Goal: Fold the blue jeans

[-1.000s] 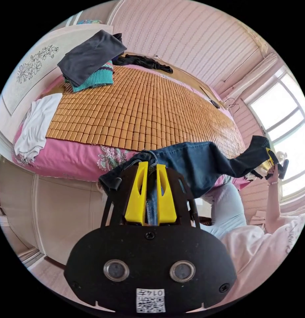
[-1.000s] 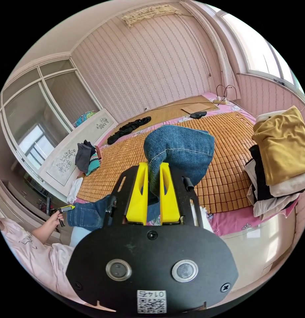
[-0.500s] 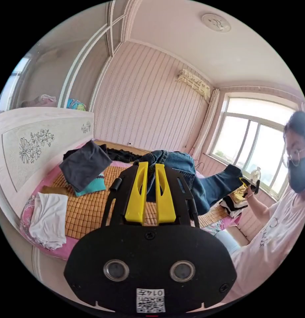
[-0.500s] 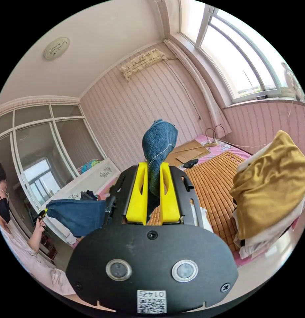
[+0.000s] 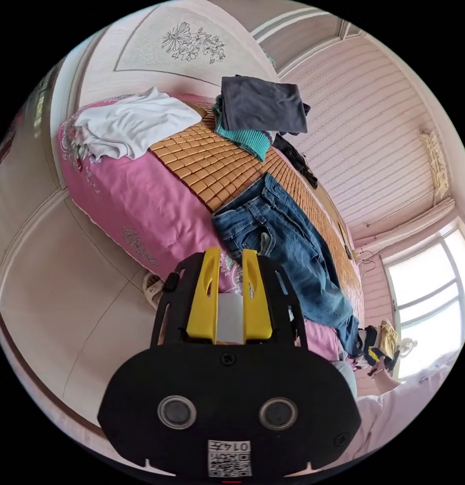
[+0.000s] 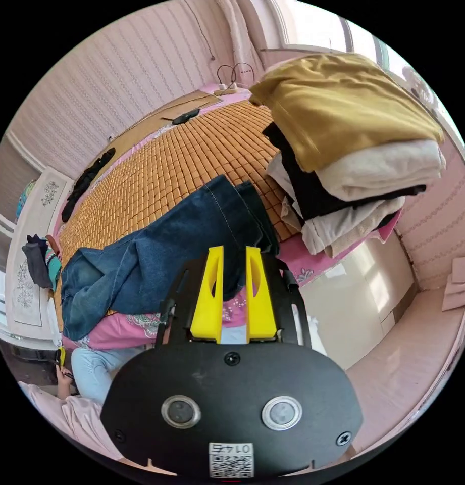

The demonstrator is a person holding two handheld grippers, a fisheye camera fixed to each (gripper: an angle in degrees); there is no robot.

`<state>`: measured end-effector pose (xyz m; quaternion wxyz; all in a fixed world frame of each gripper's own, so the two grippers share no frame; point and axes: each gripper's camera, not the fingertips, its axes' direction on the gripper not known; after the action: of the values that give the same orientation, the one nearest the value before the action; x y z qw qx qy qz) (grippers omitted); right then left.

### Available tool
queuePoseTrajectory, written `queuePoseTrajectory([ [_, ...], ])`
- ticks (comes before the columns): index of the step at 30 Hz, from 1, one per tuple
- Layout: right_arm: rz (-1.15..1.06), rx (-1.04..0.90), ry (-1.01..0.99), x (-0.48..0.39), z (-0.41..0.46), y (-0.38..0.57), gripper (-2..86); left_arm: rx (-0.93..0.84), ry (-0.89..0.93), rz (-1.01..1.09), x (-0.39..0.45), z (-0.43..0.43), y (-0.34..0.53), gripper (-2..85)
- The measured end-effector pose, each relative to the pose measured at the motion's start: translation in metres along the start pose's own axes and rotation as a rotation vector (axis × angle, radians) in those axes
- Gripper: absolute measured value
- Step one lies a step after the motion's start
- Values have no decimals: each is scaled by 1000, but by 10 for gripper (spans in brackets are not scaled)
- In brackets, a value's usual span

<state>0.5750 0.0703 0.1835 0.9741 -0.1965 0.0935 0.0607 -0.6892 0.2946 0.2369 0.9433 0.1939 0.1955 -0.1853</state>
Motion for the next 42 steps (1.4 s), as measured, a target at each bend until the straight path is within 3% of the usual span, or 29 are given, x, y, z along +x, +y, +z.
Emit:
queuePoseTrajectory([
  [3,-313,19,-44,-118,8,-63,77,-14,-42,-22,-2,26,-14,113],
  [6,-641,14,-181,-273,38,-107,96,-200,-31,-59,-14,57,-33,128],
  [9,-890,-76,-311,-432,83,-128,140,-152,29,-49,-20,57,-41,123],
  [14,-1025,-281,-304,-600,162,-144,192,-212,27,-39,-19,73,-51,113],
  [16,-1037,-372,-152,-642,200,-147,188,-234,-6,-13,-15,77,-54,97],
  [20,-999,-430,-140,-664,211,-164,160,-265,6,34,-10,83,-58,56],
  [22,-1091,-469,-145,-677,206,-166,89,-238,13,63,-5,80,-57,48],
  [24,-1162,-470,-126,-685,200,-164,31,-170,33,95,5,68,-56,42],
  [27,-1205,-419,-130,-701,174,-171,16,-45,62,101,13,34,-63,33],
  [31,-1192,-351,-470,-752,111,-195,15,148,-104,110,14,-23,-81,36],
  [33,-1196,-318,-532,-781,96,-195,26,177,-209,-2,-9,-33,-95,45],
  [37,-1227,-357,-422,-800,101,-172,80,157,-233,-183,-42,-38,-94,60],
  [42,-1203,-323,-376,-678,95,-153,103,207,-356,129,34,-52,-53,54],
])
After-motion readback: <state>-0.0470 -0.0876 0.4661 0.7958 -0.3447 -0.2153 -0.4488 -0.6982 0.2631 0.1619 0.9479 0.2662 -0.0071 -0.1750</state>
